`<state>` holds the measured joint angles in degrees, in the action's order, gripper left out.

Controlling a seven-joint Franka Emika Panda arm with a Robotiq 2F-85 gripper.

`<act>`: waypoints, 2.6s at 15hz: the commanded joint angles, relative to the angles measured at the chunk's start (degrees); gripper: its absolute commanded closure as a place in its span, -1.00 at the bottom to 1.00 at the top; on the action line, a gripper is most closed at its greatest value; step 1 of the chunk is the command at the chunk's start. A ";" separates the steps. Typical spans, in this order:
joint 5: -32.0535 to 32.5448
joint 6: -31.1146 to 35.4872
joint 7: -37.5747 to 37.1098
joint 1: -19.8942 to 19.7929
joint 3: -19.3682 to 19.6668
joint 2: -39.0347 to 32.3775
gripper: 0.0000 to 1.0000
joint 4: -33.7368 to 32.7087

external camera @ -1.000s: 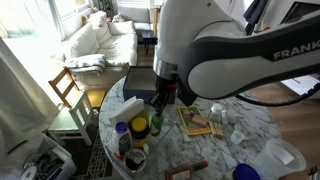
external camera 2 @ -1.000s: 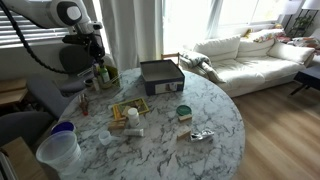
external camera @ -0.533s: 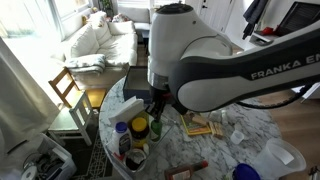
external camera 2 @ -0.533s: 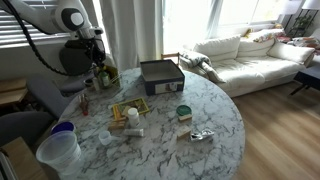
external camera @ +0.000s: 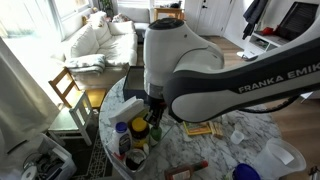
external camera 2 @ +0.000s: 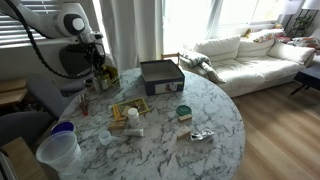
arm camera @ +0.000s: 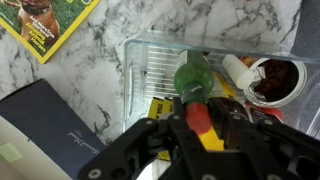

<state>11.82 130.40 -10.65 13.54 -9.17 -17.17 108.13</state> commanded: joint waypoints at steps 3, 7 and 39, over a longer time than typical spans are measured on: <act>0.08 -0.80 0.22 0.62 0.58 0.01 -0.28 -0.35; 0.33 -1.06 0.02 0.70 0.69 0.41 -0.86 -0.66; -17.37 -10.65 -35.79 -8.57 4.93 13.88 -1.00 21.04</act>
<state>-5.29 119.26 -41.32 5.86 -4.90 -0.61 126.84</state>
